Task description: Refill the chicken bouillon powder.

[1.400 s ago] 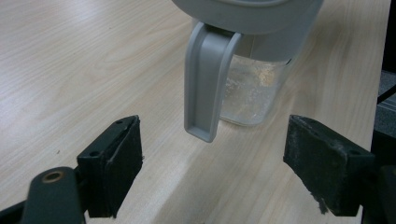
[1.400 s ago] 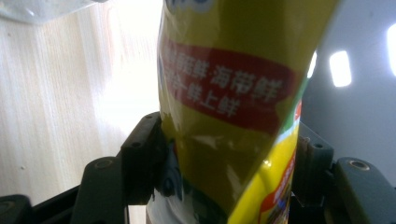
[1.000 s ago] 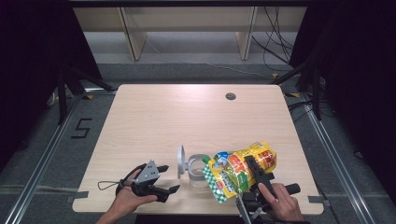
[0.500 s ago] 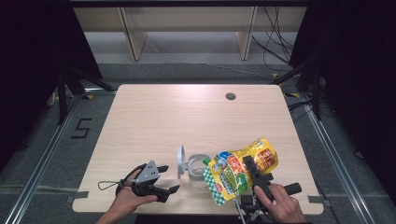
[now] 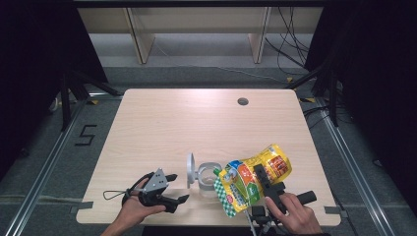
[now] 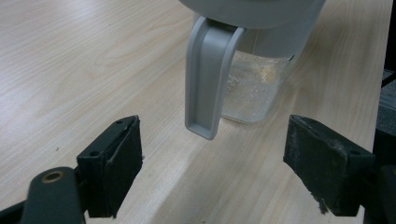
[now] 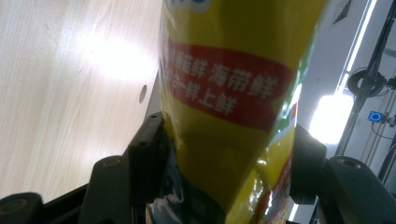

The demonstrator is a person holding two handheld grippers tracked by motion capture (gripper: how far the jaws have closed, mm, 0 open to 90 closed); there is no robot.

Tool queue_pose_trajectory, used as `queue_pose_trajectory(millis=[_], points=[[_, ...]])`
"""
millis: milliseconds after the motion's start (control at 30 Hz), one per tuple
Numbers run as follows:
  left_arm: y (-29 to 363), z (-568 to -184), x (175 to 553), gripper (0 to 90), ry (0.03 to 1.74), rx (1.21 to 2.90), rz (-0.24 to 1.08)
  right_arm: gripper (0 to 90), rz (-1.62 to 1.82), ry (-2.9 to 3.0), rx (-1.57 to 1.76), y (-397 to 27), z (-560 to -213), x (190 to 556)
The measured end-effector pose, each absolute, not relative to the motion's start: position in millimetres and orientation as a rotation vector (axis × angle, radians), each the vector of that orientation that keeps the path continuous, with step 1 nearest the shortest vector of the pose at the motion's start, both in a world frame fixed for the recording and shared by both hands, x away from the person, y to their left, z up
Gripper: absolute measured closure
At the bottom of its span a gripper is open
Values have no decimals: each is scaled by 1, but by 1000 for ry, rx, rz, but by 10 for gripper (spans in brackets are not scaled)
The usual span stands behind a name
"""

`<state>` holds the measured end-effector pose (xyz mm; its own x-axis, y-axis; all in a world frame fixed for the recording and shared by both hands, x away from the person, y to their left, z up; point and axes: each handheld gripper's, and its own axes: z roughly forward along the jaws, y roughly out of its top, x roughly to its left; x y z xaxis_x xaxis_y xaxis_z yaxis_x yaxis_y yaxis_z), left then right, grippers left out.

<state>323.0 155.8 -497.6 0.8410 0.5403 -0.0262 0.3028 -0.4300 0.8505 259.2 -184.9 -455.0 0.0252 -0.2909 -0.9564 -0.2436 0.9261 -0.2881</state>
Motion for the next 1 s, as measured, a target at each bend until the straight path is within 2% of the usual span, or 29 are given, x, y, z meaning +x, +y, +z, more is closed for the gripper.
queue_pose_trajectory(millis=[267,700,800,1000], points=[[155,-499,323,187,664,2024,306,432,-119,1572,-470,-186,-451,258],[156,-498,325,187,634,2055,319,434,-139,1564,-551,-182,-446,263],[155,-499,324,187,661,2036,300,477,-143,1568,-577,-181,-443,264],[156,-498,325,187,633,2061,326,488,-148,1561,-603,-177,-439,267]])
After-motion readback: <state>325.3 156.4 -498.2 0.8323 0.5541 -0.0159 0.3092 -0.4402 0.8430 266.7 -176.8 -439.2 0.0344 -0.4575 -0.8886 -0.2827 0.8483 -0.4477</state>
